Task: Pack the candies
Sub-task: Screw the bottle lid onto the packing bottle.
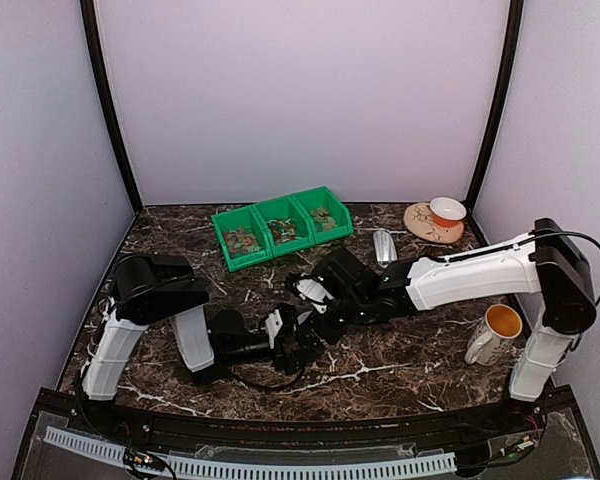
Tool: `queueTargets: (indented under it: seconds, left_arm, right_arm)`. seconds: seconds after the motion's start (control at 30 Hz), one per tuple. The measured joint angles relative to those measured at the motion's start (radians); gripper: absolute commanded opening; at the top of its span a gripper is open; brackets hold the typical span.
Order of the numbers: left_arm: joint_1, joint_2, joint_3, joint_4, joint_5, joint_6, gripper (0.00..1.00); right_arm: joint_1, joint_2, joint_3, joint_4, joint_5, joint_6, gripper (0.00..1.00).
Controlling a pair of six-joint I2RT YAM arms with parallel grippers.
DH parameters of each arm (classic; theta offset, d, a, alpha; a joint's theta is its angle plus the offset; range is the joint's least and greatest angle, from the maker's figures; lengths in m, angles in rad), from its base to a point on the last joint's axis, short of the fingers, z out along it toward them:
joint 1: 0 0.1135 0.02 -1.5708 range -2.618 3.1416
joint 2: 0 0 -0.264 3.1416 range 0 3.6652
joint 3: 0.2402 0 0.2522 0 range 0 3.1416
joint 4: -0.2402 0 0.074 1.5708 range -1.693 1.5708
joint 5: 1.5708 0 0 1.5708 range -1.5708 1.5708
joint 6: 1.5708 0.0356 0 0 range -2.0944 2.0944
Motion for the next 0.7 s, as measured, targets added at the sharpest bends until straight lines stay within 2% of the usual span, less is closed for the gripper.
queueTargets:
  seconds: [0.17,0.33,0.4,0.5,0.63,0.7]
  left_arm:
    - [0.001,0.002,0.000,0.000,0.008,0.000,0.76]
    - [0.010,0.003,0.000,0.000,0.041,0.002,0.76]
    - [0.011,0.003,0.000,0.000,0.055,0.003,0.76]
    - [0.013,0.004,0.000,0.000,0.064,0.005,0.75]
    - [0.013,0.004,0.001,0.001,0.065,0.005,0.74]
    - [0.013,0.004,0.001,0.000,0.066,0.005,0.74]
  right_arm:
    - [-0.025,-0.059,-0.008,-0.012,-0.027,-0.029,0.97]
    - [-0.138,-0.169,-0.051,0.016,-0.114,-0.037,0.99]
    - [-0.212,-0.213,-0.083,0.043,-0.195,-0.025,0.98]
    - [-0.249,-0.217,-0.088,0.056,-0.253,-0.017,0.91]
    - [-0.271,-0.184,-0.068,0.055,-0.336,-0.010,0.65]
    - [-0.278,-0.121,-0.023,0.053,-0.389,-0.002,0.61]
